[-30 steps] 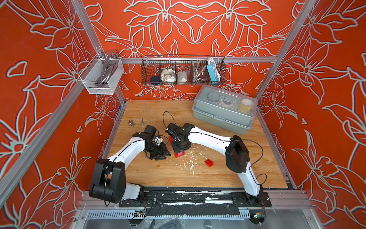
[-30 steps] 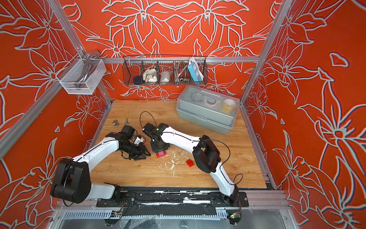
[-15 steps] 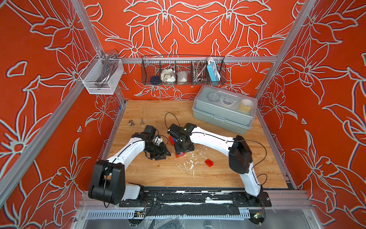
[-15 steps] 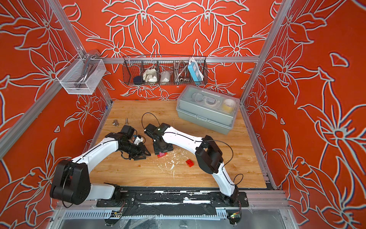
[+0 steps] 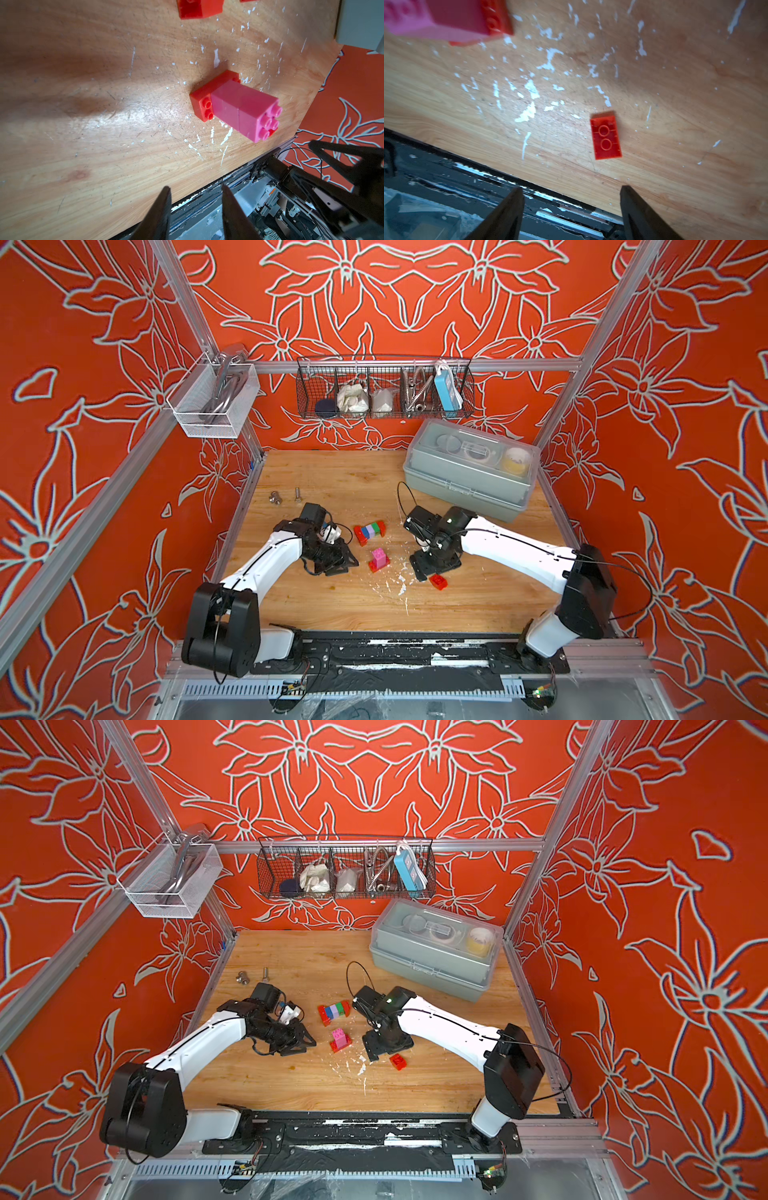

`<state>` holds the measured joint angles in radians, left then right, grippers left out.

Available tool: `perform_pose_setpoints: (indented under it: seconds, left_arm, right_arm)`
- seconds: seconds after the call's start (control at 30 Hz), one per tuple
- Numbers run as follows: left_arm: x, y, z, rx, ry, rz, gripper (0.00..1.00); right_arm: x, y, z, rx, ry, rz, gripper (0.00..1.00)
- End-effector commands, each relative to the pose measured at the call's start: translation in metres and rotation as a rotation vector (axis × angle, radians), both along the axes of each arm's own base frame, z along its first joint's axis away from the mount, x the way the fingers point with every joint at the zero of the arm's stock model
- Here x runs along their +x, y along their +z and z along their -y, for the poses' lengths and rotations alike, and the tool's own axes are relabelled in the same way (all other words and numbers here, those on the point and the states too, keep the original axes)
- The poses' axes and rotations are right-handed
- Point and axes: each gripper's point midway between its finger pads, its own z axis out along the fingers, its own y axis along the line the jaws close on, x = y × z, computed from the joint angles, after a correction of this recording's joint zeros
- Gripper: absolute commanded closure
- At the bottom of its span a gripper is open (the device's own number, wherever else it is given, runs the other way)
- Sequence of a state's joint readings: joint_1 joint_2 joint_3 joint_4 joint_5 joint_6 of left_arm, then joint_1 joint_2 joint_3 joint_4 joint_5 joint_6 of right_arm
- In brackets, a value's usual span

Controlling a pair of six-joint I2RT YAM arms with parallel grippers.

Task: Assemble the number 1 with lego
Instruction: Assemble the lego brick with the lego brick, then pick up the lego brick from the center of the board.

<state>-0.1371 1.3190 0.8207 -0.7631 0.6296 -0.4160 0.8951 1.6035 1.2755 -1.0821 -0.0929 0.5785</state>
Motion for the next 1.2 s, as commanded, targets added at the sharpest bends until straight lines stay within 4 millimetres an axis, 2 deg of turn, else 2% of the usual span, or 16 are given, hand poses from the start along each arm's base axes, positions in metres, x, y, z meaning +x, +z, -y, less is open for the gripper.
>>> perform_pose_setpoints:
  seconds: [0.0, 0.07, 0.17, 0.2, 0.3, 0.53, 0.7, 0.97, 1.17]
  left_arm:
    - [-0.001, 0.003, -0.001, -0.004, -0.001, 0.021, 0.60]
    - [-0.001, 0.002, -0.001, -0.006, -0.002, 0.019, 0.60]
    - [-0.001, 0.002, 0.000, -0.008, -0.002, 0.017, 0.60]
    - [-0.001, 0.002, 0.000, -0.009, -0.002, 0.016, 0.60]
    - [-0.002, 0.002, 0.000, -0.009, -0.002, 0.013, 0.60]
    - [-0.001, 0.002, 0.000, -0.005, -0.001, 0.013, 0.60]
    - [-0.001, 0.000, -0.002, 0.006, 0.003, 0.008, 0.60]
    - [0.003, -0.003, -0.006, 0.040, 0.008, 0.015, 0.60]
    - [0.014, 0.010, -0.011, 0.087, 0.020, 0.131, 0.60]
  right_arm:
    - [-0.006, -0.007, 0.020, -0.009, 0.034, -0.039, 0.22]
    - [-0.010, -0.016, 0.026, -0.024, 0.041, -0.071, 0.21]
    - [-0.015, -0.027, 0.023, -0.015, 0.068, -0.115, 0.19]
    - [-0.011, -0.030, 0.015, 0.012, 0.081, -0.106, 0.19]
    - [-0.008, -0.039, 0.010, 0.002, 0.119, -0.127, 0.19]
    - [0.006, -0.056, 0.016, -0.106, 0.165, -0.124, 0.20]
    - [0.011, -0.061, 0.016, -0.115, 0.169, -0.120, 0.28]
    - [-0.001, -0.075, 0.016, -0.091, 0.179, -0.177, 0.39]
    - [-0.009, -0.075, 0.014, -0.064, 0.190, -0.220, 0.54]
